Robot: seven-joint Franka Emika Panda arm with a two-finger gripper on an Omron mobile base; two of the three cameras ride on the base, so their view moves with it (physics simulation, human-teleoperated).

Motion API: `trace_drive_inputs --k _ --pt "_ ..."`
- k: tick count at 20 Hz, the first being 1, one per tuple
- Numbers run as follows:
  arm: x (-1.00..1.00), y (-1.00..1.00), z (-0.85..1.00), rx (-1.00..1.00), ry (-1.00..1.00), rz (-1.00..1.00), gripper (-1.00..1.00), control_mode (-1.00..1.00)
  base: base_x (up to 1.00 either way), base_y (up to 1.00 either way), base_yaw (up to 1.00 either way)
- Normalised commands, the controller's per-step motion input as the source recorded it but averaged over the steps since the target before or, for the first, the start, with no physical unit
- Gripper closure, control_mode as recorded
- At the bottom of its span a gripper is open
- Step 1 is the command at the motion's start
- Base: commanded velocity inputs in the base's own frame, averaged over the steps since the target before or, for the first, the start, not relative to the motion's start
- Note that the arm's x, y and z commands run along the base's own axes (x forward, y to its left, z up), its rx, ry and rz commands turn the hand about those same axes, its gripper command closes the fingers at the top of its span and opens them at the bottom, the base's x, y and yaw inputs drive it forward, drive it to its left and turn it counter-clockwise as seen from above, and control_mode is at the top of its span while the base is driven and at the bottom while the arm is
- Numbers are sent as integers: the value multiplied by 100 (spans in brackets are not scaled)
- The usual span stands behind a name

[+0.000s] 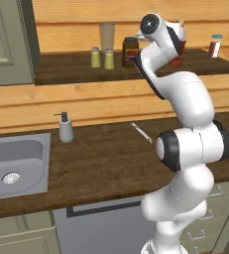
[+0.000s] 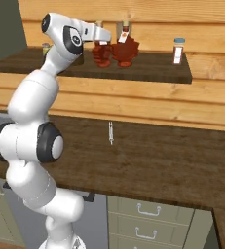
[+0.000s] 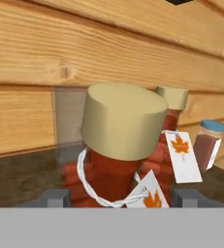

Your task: Put the shaker and condiment bottle from the counter next to their counterparts in the cabinet.

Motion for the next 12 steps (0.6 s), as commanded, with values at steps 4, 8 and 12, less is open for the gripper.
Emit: trace_drive_inputs --k 4,8,12 --pt "41 0 0 0 2 -2 100 -100 0 0 0" --pt "39 0 0 0 0 0 100 -100 0 0 0" --pt "38 0 -1 0 0 0 100 -100 0 0 0"
